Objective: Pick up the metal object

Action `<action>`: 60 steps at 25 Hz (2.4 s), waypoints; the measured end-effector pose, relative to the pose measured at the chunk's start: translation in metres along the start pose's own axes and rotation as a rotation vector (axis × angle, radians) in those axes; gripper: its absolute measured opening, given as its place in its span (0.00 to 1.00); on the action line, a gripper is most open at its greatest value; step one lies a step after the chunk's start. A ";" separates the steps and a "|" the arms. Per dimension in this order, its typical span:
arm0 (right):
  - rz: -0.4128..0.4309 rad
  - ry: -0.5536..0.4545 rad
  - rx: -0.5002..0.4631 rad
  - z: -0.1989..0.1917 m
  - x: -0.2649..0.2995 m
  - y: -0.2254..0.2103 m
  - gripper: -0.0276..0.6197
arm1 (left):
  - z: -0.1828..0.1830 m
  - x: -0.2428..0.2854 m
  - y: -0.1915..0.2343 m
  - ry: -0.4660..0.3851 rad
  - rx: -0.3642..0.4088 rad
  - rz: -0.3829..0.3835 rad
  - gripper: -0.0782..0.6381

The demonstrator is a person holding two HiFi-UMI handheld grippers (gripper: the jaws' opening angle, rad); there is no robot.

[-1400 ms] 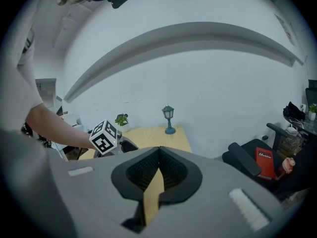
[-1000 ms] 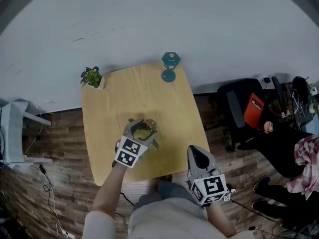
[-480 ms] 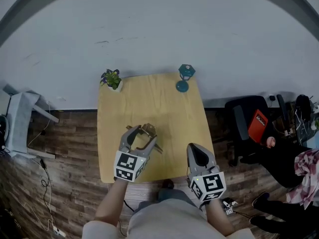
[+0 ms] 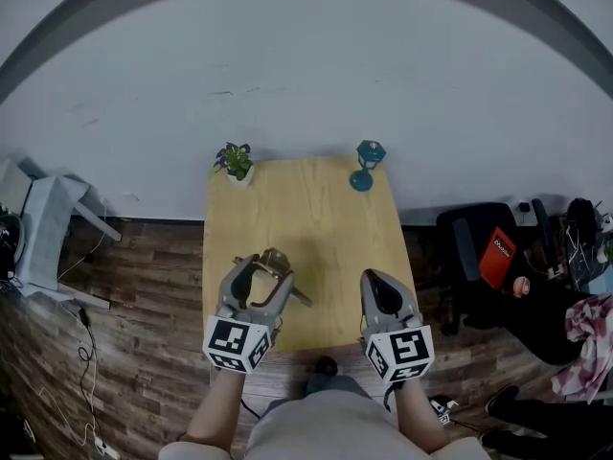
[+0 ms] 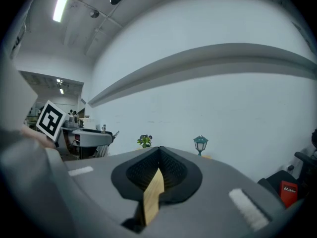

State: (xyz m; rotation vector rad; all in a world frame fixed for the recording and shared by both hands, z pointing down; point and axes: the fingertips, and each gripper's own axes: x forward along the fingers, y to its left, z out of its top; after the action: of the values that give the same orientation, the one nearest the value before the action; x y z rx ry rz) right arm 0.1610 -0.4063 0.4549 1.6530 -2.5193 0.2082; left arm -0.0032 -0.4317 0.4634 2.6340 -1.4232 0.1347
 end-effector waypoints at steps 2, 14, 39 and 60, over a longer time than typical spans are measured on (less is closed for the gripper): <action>-0.002 -0.011 -0.010 0.005 -0.001 0.005 0.05 | 0.009 -0.013 0.003 -0.030 0.002 0.021 0.53; -0.015 -0.084 -0.039 0.036 -0.024 0.039 0.05 | 0.050 -0.081 0.008 -0.154 0.012 0.079 0.53; -0.089 -0.186 -0.106 0.062 -0.120 0.110 0.05 | 0.080 -0.208 -0.002 -0.286 0.032 0.160 0.53; -0.181 -0.250 -0.126 0.071 -0.191 0.149 0.05 | 0.087 -0.287 -0.018 -0.348 0.058 0.158 0.53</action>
State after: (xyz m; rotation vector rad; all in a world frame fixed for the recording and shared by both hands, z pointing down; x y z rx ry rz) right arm 0.0980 -0.1884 0.3445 1.9473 -2.4675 -0.1815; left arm -0.1440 -0.2000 0.3338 2.6852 -1.7557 -0.2848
